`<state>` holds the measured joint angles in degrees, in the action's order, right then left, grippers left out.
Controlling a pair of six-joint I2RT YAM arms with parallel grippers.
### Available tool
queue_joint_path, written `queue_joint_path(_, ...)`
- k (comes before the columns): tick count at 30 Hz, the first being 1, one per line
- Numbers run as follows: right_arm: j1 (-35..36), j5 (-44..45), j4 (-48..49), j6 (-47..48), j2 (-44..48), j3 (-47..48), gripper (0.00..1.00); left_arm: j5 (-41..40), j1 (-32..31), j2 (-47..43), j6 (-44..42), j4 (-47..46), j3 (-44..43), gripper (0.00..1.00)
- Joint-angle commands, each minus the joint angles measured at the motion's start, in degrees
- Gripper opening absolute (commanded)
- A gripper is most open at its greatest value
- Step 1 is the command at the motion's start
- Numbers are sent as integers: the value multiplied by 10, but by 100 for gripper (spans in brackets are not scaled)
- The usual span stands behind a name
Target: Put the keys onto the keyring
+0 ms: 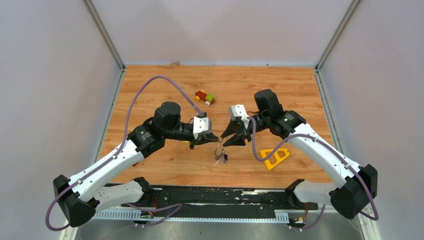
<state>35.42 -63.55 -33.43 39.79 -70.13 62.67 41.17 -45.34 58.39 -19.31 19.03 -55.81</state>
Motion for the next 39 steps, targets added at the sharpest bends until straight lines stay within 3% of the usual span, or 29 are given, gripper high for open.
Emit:
queue_joint_path(1,-1,-17,29,-12,7,9,36,-18,0,-7,57,-43,-5,0)
queue_joint_path(9,-2,-19,32,-15,-6,14,31,-39,1,-1,83,-31,-18,0)
queue_joint_path(18,-2,7,31,-18,-16,28,31,-70,2,-8,74,-16,-21,0)
queue_joint_path(28,-9,156,111,-89,-62,54,39,-115,72,-59,-83,215,-53,0)
queue_joint_path(34,3,210,173,-119,-189,94,40,-133,77,-109,-154,357,-66,0)
queue_joint_path(39,28,233,164,-108,-320,176,43,-134,77,-135,-174,432,-88,0)
